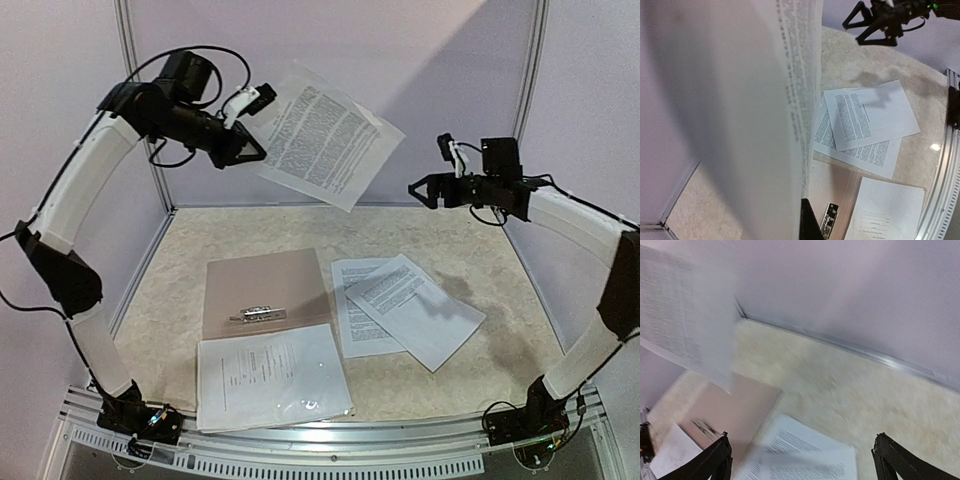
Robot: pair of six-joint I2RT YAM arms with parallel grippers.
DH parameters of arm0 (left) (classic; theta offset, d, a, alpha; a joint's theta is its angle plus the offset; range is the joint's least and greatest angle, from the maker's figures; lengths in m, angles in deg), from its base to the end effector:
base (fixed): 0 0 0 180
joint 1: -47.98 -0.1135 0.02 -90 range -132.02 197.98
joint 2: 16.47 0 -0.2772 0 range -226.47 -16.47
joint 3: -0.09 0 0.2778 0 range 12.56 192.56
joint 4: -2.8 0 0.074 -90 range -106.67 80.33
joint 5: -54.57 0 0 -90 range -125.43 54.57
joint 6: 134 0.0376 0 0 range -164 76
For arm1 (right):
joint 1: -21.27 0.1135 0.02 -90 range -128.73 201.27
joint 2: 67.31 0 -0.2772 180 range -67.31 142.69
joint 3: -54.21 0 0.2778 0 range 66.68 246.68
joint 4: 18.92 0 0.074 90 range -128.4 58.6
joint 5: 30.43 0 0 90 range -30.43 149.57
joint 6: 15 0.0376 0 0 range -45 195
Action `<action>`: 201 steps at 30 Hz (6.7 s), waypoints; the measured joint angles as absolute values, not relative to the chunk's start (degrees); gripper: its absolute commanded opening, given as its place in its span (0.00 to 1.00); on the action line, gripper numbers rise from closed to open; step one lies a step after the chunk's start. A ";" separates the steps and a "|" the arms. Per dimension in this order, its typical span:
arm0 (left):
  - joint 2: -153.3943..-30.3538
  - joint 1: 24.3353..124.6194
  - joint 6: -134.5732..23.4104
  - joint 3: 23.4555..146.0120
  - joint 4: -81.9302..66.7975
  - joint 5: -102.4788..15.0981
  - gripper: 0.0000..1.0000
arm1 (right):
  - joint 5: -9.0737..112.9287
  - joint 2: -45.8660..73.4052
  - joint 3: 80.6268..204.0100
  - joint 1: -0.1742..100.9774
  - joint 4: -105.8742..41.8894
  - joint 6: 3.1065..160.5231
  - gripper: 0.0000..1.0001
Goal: Put the files into the folder
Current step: Pass from the right arm to the left, then place the file on the spring clip of the folder.
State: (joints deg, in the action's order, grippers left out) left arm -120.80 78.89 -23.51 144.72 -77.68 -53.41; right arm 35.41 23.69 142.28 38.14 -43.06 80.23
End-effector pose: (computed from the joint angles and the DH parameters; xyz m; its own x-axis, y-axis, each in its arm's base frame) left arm 0.3238 -0.2074 0.4909 -0.2767 0.5537 -0.7854 0.8410 0.5349 0.0809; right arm 0.3771 0.1304 0.3272 -0.4896 -0.0616 -0.8698 -0.5713 0.7762 0.2667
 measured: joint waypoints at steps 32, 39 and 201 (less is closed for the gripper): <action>-100.50 73.30 -24.08 126.49 -80.96 -65.45 0.00 | 27.19 40.85 143.30 58.14 15.17 114.09 0.28; -100.15 68.10 -28.71 118.14 -74.05 -68.51 0.00 | 25.92 41.46 143.96 58.14 14.12 115.62 0.00; -121.48 49.72 -35.23 76.46 -53.88 -61.65 0.43 | 29.74 73.35 175.19 59.08 -44.46 99.01 0.37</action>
State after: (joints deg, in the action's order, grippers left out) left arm -121.48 49.72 -35.23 76.46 -53.88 -61.65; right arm 29.74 73.35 175.19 59.08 -44.46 99.01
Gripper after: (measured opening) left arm 0.422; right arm 0.386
